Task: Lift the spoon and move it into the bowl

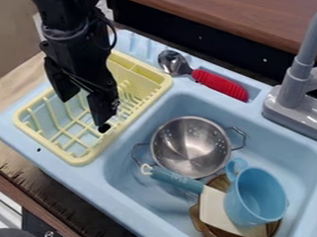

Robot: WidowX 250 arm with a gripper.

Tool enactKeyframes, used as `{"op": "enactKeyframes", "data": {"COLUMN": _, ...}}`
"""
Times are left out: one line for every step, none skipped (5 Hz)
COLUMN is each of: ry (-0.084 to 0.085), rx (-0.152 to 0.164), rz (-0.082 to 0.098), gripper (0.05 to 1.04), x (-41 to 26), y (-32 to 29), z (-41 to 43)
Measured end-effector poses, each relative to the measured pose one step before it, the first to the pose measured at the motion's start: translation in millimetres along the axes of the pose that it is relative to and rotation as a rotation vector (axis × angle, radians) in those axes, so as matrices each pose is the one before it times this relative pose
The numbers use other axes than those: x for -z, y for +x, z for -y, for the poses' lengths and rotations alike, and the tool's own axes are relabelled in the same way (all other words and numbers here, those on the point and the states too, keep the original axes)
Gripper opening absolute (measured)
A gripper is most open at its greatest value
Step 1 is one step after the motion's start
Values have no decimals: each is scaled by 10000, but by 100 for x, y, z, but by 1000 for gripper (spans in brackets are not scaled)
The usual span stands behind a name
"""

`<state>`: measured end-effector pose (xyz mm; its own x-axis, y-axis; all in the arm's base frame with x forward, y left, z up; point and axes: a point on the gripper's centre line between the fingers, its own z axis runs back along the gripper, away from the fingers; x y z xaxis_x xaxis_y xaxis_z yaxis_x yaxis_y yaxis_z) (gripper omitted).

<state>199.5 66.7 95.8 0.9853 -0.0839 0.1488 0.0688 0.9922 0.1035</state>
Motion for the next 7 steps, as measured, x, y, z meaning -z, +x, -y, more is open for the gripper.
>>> {"op": "enactKeyframes", "data": {"ry": -60, "rx": 107, "rz": -153, "gripper": 1001, "x": 331, "y": -278, "z": 273}}
{"op": "enactKeyframes", "data": {"ry": 113, "rx": 1325, "rz": -243, "gripper": 1001, "x": 346, "y": 571, "z": 776}}
{"op": "enactKeyframes", "data": {"ry": -122, "rx": 1731, "rz": 16, "gripper": 1001, "x": -367, "y": 1688, "z": 33}}
{"op": "enactKeyframes", "data": {"ry": -466, "rx": 2047, "rz": 8, "gripper": 1001, "x": -657, "y": 1998, "z": -677}}
{"op": "enactKeyframes", "data": {"ry": 28, "rx": 1912, "rz": 111, "gripper": 1001, "x": -800, "y": 1886, "z": -1557}}
{"op": "enactKeyframes", "data": {"ry": 609, "rx": 1905, "rz": -296, "gripper": 1001, "x": 2, "y": 1502, "z": 208}}
{"op": "enactKeyframes", "data": {"ry": 396, "rx": 1043, "rz": 106, "gripper": 1001, "x": 195, "y": 1526, "z": -226}}
